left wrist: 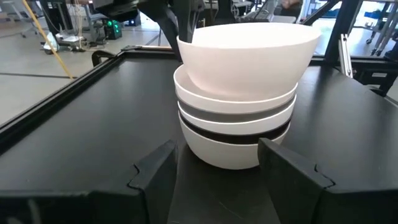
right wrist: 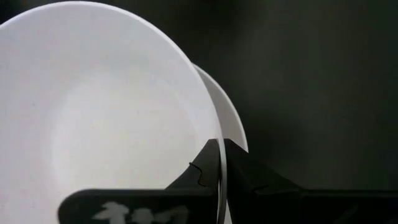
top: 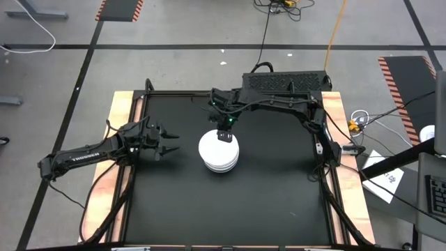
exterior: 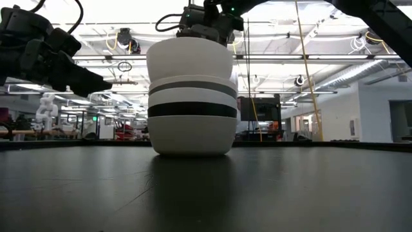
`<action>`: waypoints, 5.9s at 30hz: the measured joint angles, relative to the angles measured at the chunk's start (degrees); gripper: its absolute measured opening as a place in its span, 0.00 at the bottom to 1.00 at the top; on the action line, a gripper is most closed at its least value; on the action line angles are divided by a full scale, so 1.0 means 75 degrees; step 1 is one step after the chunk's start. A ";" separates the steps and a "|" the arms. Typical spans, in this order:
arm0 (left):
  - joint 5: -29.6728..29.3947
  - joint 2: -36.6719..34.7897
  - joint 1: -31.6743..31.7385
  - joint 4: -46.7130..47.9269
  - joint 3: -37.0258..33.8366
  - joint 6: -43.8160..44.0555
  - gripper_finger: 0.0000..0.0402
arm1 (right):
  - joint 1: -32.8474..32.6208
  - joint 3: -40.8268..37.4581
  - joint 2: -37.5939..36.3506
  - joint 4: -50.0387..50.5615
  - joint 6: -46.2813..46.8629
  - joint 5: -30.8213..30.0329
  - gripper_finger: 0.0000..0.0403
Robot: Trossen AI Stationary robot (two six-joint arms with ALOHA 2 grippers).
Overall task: Nest bowls inside each other
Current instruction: Stack the white bowl on top of the white bowl, then return to Home Position
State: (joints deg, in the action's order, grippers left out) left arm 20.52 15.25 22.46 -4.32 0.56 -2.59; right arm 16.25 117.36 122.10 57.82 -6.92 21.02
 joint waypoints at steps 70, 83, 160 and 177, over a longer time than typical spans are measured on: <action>0.0004 0.0000 0.0001 0.0123 0.0009 0.0041 0.56 | -0.0364 -0.1012 -0.0428 -0.1234 0.0771 -0.0021 0.49; 0.0010 0.0000 0.0001 0.0122 0.0009 0.0108 0.56 | -0.0364 -0.1011 -0.0431 -0.1041 0.0774 0.0028 0.49; 0.0862 -0.0058 0.0000 -0.0262 0.0009 0.0182 0.56 | 0.0172 -1.2295 -1.3361 -0.5823 0.2894 -0.1262 0.49; 0.0857 -0.0058 0.0000 -0.0261 0.0009 0.0256 0.56 | 0.0172 -1.4305 -1.4498 -0.7612 0.3378 -0.1243 0.49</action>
State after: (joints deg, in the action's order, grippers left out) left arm 26.95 14.81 22.46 -6.28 0.62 -0.67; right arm 17.54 10.08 13.37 0.73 18.41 11.69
